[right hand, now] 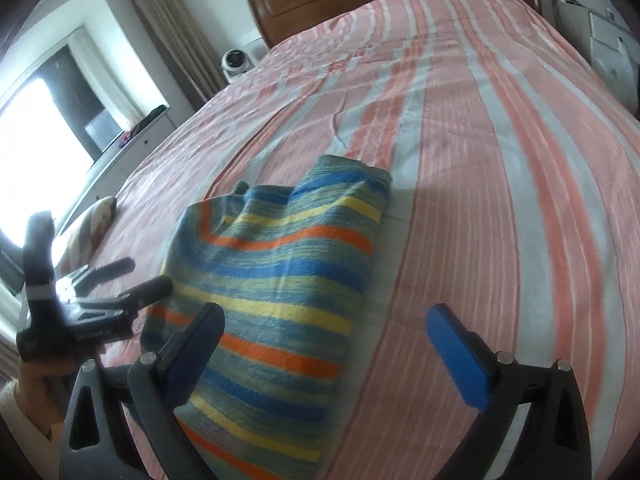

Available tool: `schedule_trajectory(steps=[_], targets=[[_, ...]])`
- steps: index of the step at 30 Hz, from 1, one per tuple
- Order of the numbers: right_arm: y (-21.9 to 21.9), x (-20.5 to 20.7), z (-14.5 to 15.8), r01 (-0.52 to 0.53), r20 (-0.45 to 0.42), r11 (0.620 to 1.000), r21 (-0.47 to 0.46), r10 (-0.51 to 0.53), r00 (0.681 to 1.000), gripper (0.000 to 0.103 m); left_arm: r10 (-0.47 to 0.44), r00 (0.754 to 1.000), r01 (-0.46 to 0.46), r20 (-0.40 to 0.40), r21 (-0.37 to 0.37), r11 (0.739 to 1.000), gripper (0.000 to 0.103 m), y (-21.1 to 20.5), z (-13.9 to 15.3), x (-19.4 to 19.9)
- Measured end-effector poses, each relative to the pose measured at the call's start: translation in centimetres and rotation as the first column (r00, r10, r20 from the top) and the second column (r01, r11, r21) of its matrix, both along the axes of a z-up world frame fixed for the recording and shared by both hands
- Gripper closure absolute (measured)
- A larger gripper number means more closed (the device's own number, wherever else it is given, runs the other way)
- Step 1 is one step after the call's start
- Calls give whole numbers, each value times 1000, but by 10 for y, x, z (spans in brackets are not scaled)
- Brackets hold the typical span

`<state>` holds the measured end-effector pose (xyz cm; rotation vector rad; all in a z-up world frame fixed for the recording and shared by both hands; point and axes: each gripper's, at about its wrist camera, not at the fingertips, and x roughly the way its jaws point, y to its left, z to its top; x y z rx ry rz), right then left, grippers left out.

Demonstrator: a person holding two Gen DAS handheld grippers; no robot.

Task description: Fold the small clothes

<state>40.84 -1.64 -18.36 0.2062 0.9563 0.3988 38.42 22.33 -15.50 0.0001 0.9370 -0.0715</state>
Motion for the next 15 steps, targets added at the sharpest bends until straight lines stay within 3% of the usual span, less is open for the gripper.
schedule_trajectory(steps=[3, 5, 6, 7, 8, 9, 11, 12, 13, 15], targets=[[-10, 6, -3, 29, -25, 998, 64, -28, 999, 2, -55, 997, 51, -47, -86, 995, 2, -3, -8, 8], [-12, 14, -6, 38, -53, 990, 133, -31, 998, 3, -133, 980, 99, -149, -214, 972, 2, -4, -25, 22], [-12, 21, -12, 37, -90, 983, 179, -21, 996, 4, -133, 975, 88, -177, -241, 966, 2, -2, -31, 26], [-9, 28, -20, 34, -138, 976, 217, -4, 990, 11, -121, 978, 74, -172, -257, 964, 2, 0, -32, 28], [-4, 35, -32, 34, -204, 965, 259, 20, 979, 27, -116, 980, 70, -160, -269, 961, 2, 1, -31, 29], [1, 38, -37, 37, -224, 967, 251, 21, 974, 34, -114, 982, 69, -153, -272, 960, 5, 1, -30, 30], [19, 38, -34, 18, -189, 992, 125, 6, 982, 67, -107, 986, 74, -129, -237, 969, 49, -3, -28, 30], [29, 34, -30, 5, -162, 999, 54, 3, 987, 71, -125, 984, 89, -128, -253, 963, 80, -7, -29, 29], [40, 30, -25, -9, -126, 1000, -15, 7, 992, 78, -111, 986, 81, -121, -231, 970, 85, -12, -26, 26], [70, 11, -5, -24, 4, 981, -192, 25, 1000, 80, -113, 992, 102, -62, -161, 982, 89, -23, -11, 15]])
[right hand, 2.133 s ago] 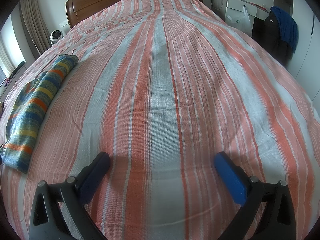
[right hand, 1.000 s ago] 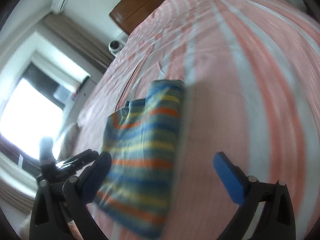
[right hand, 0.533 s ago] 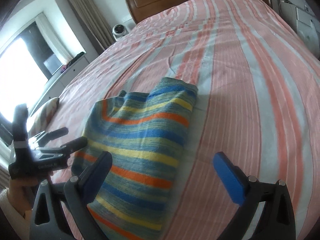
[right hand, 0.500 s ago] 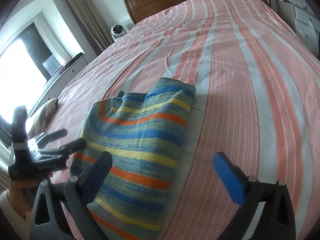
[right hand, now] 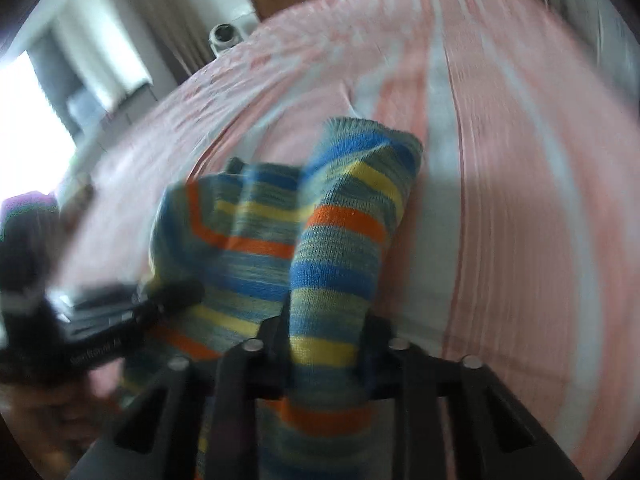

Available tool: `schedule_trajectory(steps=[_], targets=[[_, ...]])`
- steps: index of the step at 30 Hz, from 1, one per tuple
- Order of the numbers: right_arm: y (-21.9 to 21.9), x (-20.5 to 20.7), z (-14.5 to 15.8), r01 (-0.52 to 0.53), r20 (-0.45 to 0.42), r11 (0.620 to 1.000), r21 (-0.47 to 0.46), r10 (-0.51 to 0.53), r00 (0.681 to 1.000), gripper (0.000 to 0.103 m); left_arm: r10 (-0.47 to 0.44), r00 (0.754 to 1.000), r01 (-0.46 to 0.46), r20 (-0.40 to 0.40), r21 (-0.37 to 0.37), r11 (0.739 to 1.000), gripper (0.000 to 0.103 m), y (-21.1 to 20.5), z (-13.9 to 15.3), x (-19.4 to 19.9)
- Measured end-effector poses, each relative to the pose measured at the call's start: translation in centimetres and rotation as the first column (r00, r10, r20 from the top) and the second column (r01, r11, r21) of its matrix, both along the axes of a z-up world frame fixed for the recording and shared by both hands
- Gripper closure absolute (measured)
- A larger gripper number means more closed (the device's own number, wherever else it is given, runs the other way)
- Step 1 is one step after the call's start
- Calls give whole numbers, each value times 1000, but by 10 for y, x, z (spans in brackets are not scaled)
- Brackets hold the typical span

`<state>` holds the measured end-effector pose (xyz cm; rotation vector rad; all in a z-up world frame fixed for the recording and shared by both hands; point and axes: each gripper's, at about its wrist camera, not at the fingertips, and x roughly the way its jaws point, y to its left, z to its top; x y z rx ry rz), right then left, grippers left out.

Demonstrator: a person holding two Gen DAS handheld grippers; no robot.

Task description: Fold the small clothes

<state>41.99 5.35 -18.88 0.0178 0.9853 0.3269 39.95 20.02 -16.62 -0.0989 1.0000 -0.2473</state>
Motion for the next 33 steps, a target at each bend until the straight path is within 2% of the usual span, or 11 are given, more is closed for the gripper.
schedule_trajectory(steps=[2, 8, 10, 13, 14, 18, 19, 21, 24, 28, 33], targets=[[19, -18, 20, -21, 99, 998, -62, 27, 995, 81, -18, 998, 16, 65, 21, 1000, 89, -6, 20, -14], [21, -40, 69, 15, 198, 998, 62, -27, 980, 81, -10, 981, 1, 192, 45, 999, 86, -3, 77, -30], [10, -31, 66, 55, 156, 993, 100, -70, 985, 73, 19, 984, -33, 175, 78, 996, 65, 1, 71, -24], [-11, -22, 52, 136, 95, 988, 68, -142, 985, 25, 59, 980, -87, 190, 138, 987, 37, 8, 61, -36], [-20, -28, 54, 147, 105, 988, 40, -151, 983, 19, 67, 973, -106, 220, 170, 980, 33, 9, 61, -49], [-39, -87, 78, 119, 222, 990, -77, -99, 970, 19, 72, 936, -165, 345, 246, 955, 4, 8, 76, -112], [-41, -101, 86, 114, 256, 990, -88, -88, 963, 18, 84, 924, -183, 374, 238, 954, 2, 8, 83, -130], [-48, -145, 109, 115, 350, 989, -91, -76, 934, 2, 143, 905, -237, 400, 196, 951, 0, 10, 95, -165], [-56, -188, 126, 105, 365, 991, -78, -70, 929, 0, 265, 883, -347, 386, 159, 924, 0, 14, 106, -209], [-59, -224, 126, 68, 262, 997, -29, -58, 963, 0, 299, 922, -339, 248, 138, 931, 0, 13, 105, -232], [-49, -270, 129, 78, 228, 996, -51, -64, 972, 0, 271, 933, -318, 236, 187, 930, 0, 1, 103, -260]])
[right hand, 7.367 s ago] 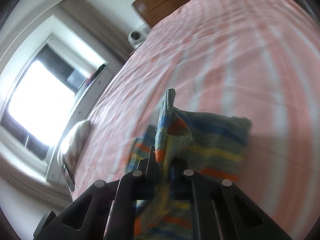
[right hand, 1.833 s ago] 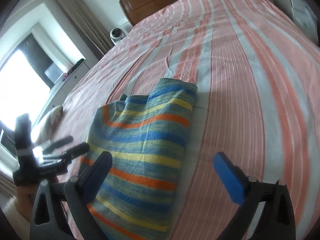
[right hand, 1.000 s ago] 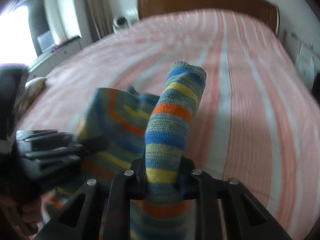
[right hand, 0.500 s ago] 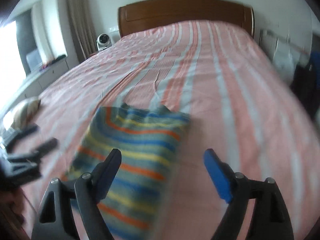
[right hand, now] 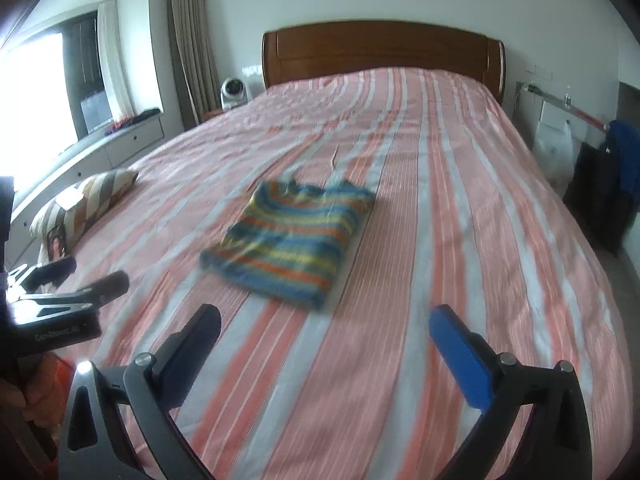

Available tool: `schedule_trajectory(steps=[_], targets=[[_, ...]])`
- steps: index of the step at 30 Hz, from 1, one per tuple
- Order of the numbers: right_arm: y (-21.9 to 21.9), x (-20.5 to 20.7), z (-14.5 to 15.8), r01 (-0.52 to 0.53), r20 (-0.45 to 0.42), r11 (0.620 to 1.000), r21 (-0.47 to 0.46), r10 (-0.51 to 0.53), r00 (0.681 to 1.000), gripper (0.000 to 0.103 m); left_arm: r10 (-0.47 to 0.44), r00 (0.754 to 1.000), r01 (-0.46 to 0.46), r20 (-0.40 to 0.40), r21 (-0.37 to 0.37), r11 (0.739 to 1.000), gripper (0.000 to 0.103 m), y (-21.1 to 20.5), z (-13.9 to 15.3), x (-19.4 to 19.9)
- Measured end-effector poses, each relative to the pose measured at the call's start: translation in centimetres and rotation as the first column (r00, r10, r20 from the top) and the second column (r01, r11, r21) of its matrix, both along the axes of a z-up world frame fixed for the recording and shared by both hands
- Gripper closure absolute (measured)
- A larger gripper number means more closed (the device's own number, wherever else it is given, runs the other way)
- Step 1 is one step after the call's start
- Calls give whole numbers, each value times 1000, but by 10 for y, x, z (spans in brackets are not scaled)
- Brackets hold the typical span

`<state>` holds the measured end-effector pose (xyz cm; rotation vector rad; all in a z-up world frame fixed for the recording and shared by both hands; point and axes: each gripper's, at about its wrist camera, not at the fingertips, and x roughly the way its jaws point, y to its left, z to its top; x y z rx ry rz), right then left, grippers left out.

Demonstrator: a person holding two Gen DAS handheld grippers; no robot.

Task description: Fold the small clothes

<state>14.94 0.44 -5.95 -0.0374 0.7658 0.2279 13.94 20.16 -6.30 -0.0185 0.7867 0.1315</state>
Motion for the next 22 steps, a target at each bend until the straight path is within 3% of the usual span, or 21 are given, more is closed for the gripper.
schedule_trajectory(steps=[7, 13, 18, 22], targets=[[21, -31, 10, -9, 35, 995, -102, 12, 999, 0, -24, 1000, 24, 18, -4, 1000, 0, -12, 12, -31], [21, -42, 16, 11, 33, 995, -101, -8, 999, 0, -21, 999, 21, 35, 2, 1000, 0, -12, 18, -41], [19, -47, 18, 25, 37, 995, -100, -21, 999, 0, -11, 998, 13, 62, -39, 999, 0, -10, 19, -48], [18, -49, 19, 27, 38, 995, -93, -23, 999, 0, -37, 997, 38, 75, -12, 999, 0, -19, 21, -53]])
